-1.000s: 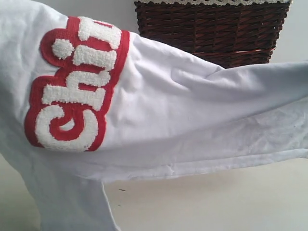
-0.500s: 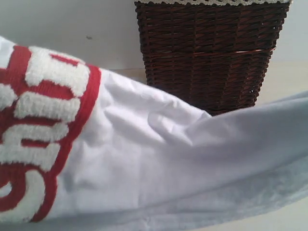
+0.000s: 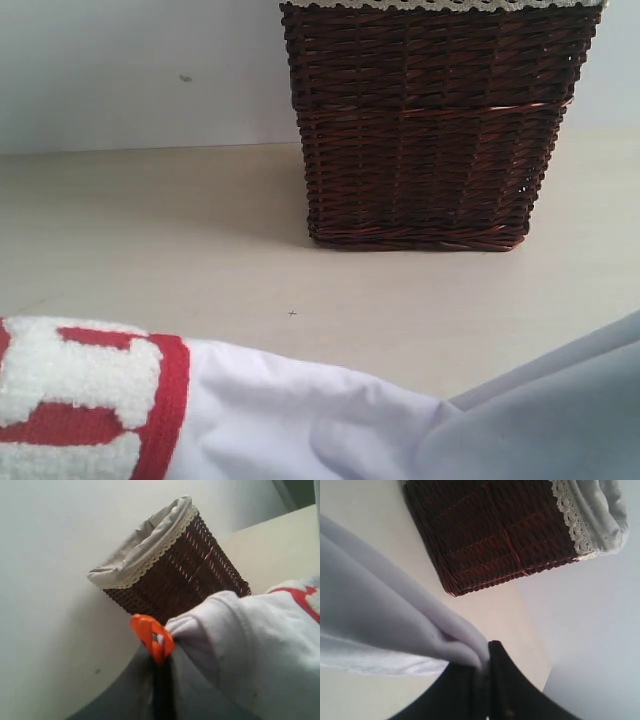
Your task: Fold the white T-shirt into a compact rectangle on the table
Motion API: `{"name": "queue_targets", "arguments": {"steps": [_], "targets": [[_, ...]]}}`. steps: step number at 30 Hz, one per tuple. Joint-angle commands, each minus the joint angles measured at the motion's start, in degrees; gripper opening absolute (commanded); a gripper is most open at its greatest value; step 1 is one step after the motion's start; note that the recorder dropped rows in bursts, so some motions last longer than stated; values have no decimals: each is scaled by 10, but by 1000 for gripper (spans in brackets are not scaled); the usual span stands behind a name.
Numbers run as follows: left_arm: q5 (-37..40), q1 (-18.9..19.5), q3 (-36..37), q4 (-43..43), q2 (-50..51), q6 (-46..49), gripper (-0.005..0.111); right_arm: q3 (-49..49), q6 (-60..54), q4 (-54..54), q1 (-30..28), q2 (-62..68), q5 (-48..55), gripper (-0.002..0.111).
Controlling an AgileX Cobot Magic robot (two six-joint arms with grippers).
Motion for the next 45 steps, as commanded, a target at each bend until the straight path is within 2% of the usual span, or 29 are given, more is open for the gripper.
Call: {"name": "queue_targets", "arguments": {"steps": [1,8,12,16,20,26,30,34,39,45], "targets": [[2,-1,5,28,-2,-87,0,2,54,2,1,-6,-5,0],[11,-1,74,39,-2,-112,0,93,61,-16,1,-6,-5,0],[-37,-1,119,58,-2,-112,0,156,0,-26,1,-6,-5,0],[-117,-1,170,61,-2,-112,0,211,-51,-29,1,-6,-12,0],[-164,-1,223,69,1,-113,0,258,-88,-44,1,-5,-95,0],[-223,-1,292,69,2,-113,0,303,-149,-54,1,16,-155,0],[-327,-1,328,69,2,-124,0,318,-169,-53,1,49,-230,0],[-412,-1,356,69,14,-185,0,320,-169,-53,1,103,-283,0],[-453,-1,388,69,52,-197,0,320,-169,-53,1,190,-379,0],[-467,-1,390,67,104,-203,0,320,-169,-53,1,297,-463,0]]}}
